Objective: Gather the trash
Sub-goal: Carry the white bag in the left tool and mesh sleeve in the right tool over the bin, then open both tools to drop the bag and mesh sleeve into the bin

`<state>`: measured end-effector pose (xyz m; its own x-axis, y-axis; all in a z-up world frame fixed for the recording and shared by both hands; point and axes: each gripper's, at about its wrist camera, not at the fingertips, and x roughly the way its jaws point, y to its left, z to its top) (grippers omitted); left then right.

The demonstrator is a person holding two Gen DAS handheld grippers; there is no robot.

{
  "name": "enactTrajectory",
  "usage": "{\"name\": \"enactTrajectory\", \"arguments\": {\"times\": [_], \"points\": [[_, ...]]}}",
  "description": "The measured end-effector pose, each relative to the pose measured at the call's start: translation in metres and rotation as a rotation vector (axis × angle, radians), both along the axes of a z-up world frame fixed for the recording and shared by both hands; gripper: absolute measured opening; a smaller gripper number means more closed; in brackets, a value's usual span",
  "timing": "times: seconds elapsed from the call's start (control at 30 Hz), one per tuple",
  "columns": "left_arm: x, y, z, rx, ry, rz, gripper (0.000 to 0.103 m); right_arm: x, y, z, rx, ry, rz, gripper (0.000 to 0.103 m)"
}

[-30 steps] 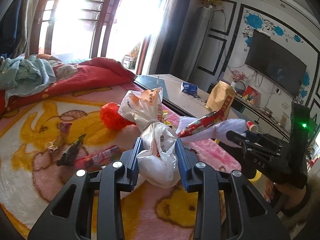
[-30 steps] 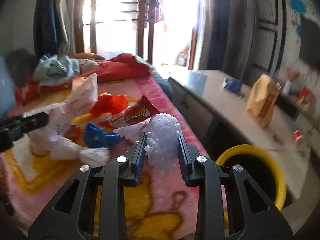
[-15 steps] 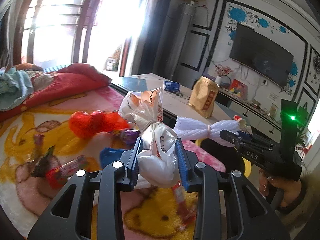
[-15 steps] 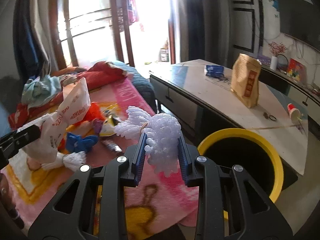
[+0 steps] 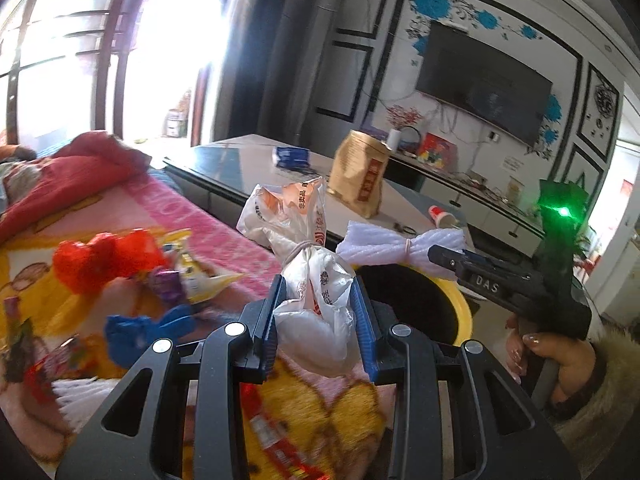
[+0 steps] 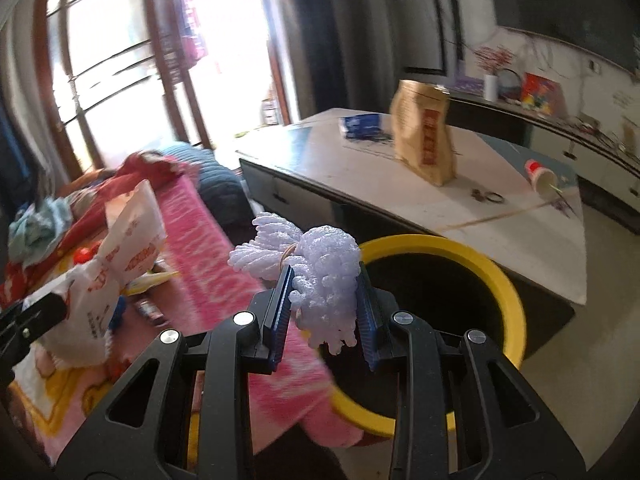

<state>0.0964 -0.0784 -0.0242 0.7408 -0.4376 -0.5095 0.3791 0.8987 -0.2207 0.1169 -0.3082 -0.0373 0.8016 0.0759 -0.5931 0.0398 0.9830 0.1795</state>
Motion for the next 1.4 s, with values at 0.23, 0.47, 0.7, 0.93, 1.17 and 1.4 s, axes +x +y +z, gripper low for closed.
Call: {"name": "enactTrajectory", "arguments": {"times": [0.23, 0.47, 0.7, 0.93, 1.17, 1.4], "points": [[0.018, -0.043, -0.007, 0.005, 0.009, -0.099, 0.031, -0.002, -0.051, -0.01, 0.022, 0.037, -0.155, 0.023], [0.041, -0.08, -0.019, 0.028, 0.041, -0.183, 0.032, -0.001, -0.089, -0.024, 0.052, 0.086, -0.265, 0.024], [0.065, -0.121, -0.035, 0.066, 0.087, -0.26, 0.032, 0.002, -0.105, -0.04, 0.081, 0.153, -0.325, 0.026], [0.085, -0.156, -0.044, 0.104, 0.111, -0.271, 0.094, 0.0, -0.119, -0.047, 0.124, 0.166, -0.371, 0.053], [0.083, -0.12, -0.032, 0.041, 0.079, -0.162, 0.096, -0.004, -0.107, -0.033, 0.148, 0.098, -0.337, 0.067], [0.075, -0.066, -0.018, 0.001, 0.047, -0.027, 0.096, -0.011, -0.062, 0.001, 0.117, -0.043, -0.222, 0.081]]}}
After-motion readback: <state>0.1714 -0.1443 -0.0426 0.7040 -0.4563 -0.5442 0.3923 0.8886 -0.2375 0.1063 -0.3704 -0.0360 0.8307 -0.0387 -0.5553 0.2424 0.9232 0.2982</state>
